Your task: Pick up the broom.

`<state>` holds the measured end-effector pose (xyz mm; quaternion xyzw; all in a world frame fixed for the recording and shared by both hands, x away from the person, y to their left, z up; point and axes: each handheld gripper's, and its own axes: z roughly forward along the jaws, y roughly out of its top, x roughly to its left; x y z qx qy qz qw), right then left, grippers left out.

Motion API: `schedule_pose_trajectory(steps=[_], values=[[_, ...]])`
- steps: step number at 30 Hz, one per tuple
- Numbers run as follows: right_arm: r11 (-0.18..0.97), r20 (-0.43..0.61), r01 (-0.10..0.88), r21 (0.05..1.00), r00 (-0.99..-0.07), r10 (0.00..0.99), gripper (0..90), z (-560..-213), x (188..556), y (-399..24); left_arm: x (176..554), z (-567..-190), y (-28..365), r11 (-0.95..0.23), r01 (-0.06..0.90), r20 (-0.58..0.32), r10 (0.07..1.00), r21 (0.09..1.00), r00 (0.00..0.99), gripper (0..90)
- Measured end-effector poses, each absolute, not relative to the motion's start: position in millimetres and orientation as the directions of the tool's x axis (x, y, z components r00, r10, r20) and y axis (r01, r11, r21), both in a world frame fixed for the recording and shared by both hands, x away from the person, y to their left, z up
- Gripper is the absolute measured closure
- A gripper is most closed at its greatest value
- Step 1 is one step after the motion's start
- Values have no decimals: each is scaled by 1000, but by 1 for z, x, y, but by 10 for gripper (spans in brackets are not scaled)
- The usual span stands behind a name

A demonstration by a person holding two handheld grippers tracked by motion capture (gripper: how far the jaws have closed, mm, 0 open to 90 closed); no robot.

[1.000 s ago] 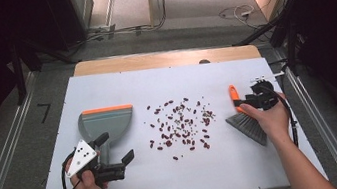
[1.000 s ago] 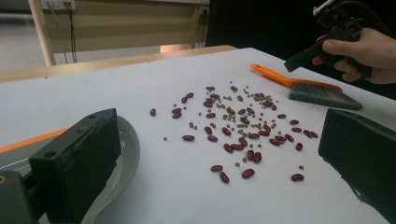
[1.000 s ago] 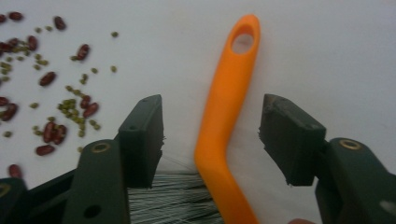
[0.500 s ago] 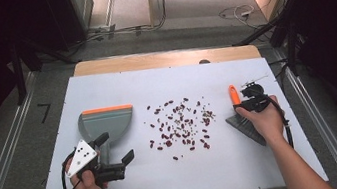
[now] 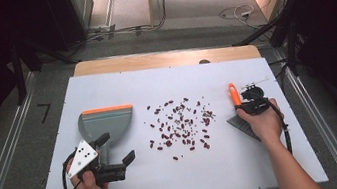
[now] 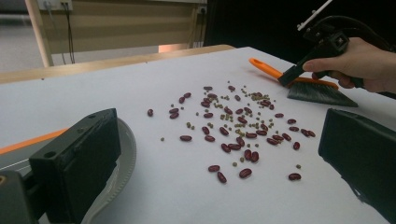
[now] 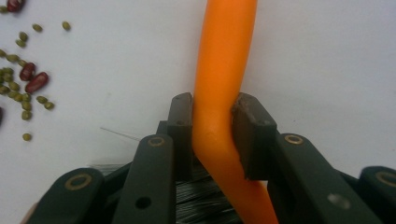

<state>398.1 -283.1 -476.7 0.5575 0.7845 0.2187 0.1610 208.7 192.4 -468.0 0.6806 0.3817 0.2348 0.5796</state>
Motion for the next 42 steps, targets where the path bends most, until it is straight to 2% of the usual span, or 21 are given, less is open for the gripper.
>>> schedule_pose_trajectory(steps=[7,9,11,17,23,28,34,39,42], values=[[228,39,690,687,-349,936,686,-464,372,-299,210,-469,194,-31,247,-126,793,968,596,4],[199,26,652,732,-319,948,687,-462,362,-303,209,-468,193,-36,247,-122,794,968,595,4],[143,68,603,785,-313,947,687,-459,352,-310,209,-468,192,-35,245,-122,793,969,596,4],[83,103,460,884,-363,926,689,-456,326,-325,207,-467,189,-34,240,-121,790,970,601,4],[-12,157,364,931,-371,915,691,-445,310,-334,206,-465,189,-39,230,-113,786,972,608,4],[-41,176,312,949,-417,892,692,-433,301,-330,205,-462,187,-28,219,-116,777,975,618,5],[-33,163,260,965,-496,853,692,-416,287,-303,201,-458,179,-26,206,-112,771,978,626,10],[-8,142,234,972,-564,813,692,-406,277,-273,195,-447,165,1,184,-126,729,983,673,34],[-5,147,230,973,-604,783,692,-403,271,-257,193,-445,157,-23,181,-110,718,983,687,34]])
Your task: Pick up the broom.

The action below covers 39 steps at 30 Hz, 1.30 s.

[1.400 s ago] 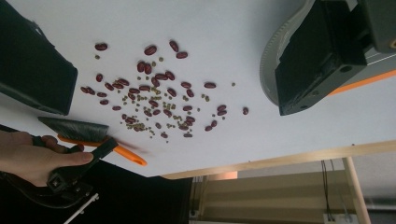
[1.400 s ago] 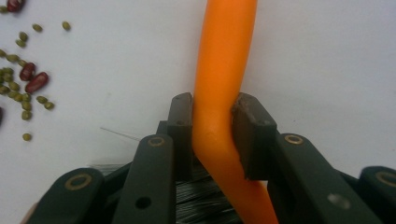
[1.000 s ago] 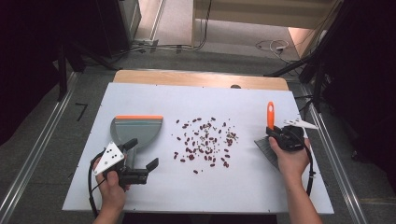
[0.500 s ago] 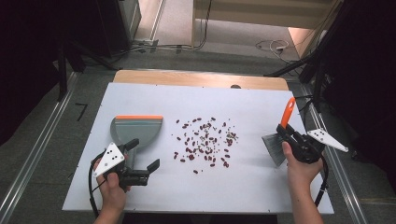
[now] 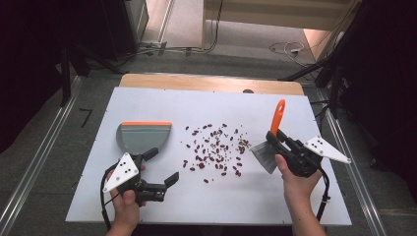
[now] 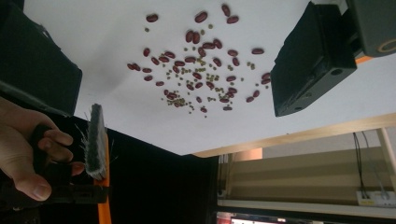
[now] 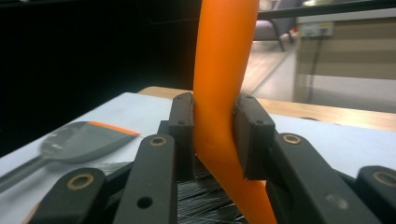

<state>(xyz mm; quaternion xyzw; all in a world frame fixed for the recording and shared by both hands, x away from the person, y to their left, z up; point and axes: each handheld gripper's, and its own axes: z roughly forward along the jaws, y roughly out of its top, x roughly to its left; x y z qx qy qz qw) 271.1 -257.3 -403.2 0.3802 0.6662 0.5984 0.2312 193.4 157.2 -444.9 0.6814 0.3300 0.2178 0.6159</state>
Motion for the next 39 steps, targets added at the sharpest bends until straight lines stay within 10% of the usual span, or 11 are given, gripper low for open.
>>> schedule_pose_trajectory(steps=[30,39], values=[[39,109,169,985,-776,621,691,-401,220,-154,181,-441,89,-62,292,-195,614,954,765,214],[70,77,148,987,-800,595,691,-407,208,-135,180,-441,81,-56,362,-249,628,931,737,449]])
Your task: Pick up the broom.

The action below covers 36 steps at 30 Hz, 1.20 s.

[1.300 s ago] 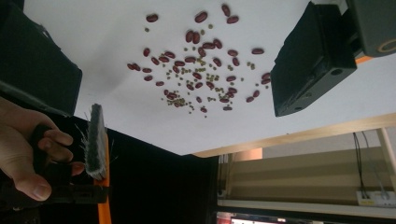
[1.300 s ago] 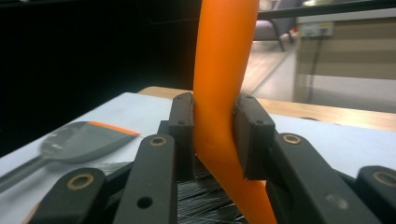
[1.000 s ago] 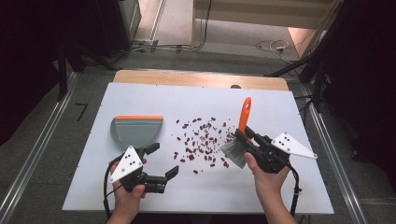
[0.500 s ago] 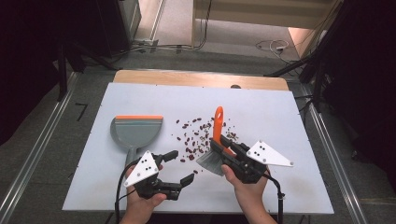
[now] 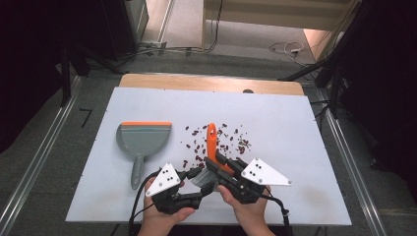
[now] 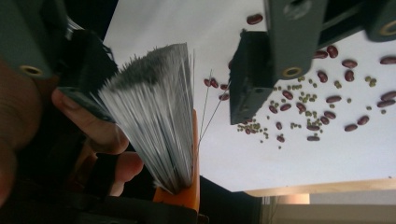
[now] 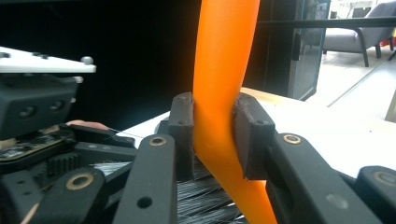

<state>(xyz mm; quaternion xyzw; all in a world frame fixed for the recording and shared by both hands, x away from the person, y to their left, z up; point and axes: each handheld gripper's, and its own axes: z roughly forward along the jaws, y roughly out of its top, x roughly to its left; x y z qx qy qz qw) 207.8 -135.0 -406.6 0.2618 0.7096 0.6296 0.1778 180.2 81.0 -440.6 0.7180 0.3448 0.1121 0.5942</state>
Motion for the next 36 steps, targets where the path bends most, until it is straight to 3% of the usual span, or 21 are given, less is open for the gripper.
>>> schedule_pose_trajectory(steps=[10,13,19,22,24,36], values=[[72,74,144,987,-803,591,690,-409,201,-126,179,-440,81,-82,366,-239,624,927,744,786],[69,82,151,986,-805,588,690,-410,202,-126,180,-440,83,-87,374,-243,622,923,745,832],[103,37,119,988,-811,584,659,-411,203,-123,183,-440,89,-102,365,-227,622,925,749,863],[102,53,131,986,-829,557,512,-408,207,-126,186,-440,95,-103,360,-223,620,927,753,865],[92,74,147,985,-837,542,463,-407,211,-130,187,-440,99,-113,357,-215,618,927,756,866],[160,109,206,965,-875,473,429,-399,235,-162,198,-436,141,-122,272,-164,547,955,821,866]])
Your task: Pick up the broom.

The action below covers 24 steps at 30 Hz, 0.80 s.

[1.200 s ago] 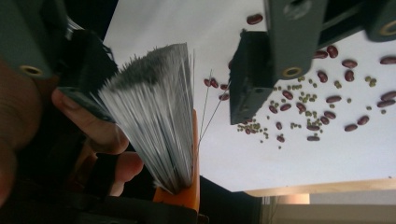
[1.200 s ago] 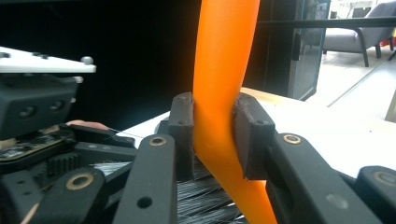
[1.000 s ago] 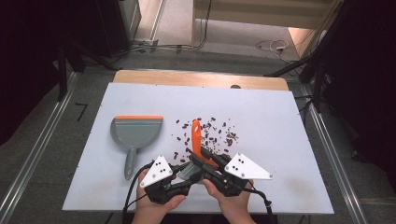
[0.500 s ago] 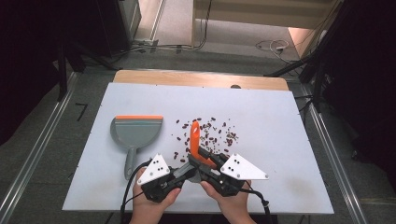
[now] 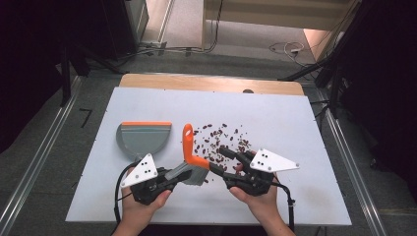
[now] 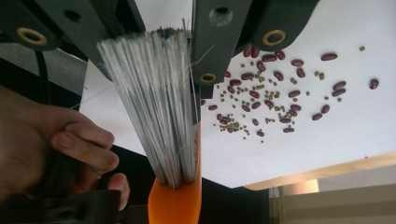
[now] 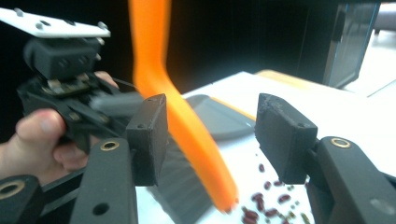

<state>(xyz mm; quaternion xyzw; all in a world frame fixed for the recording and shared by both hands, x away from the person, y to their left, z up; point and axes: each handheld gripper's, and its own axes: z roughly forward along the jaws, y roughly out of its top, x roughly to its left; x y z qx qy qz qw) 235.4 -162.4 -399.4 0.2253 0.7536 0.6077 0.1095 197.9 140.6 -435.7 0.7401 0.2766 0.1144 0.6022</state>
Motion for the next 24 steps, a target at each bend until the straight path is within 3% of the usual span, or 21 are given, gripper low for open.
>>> schedule_pose_trajectory(steps=[4,10,13,17,24], values=[[204,132,247,947,-882,452,436,-401,247,-171,201,-435,149,-115,276,-181,513,954,839,866],[289,194,286,913,-931,310,448,-408,258,-174,202,-435,154,-123,245,-173,422,962,890,866],[311,201,279,909,-944,261,512,-411,258,-173,200,-434,150,-154,222,-157,349,963,924,865],[348,222,259,901,-964,145,504,-413,256,-168,199,-434,146,-171,219,-162,296,961,941,865],[406,229,229,885,-972,49,526,-417,249,-157,199,-434,142,-175,219,-178,224,960,958,865]])
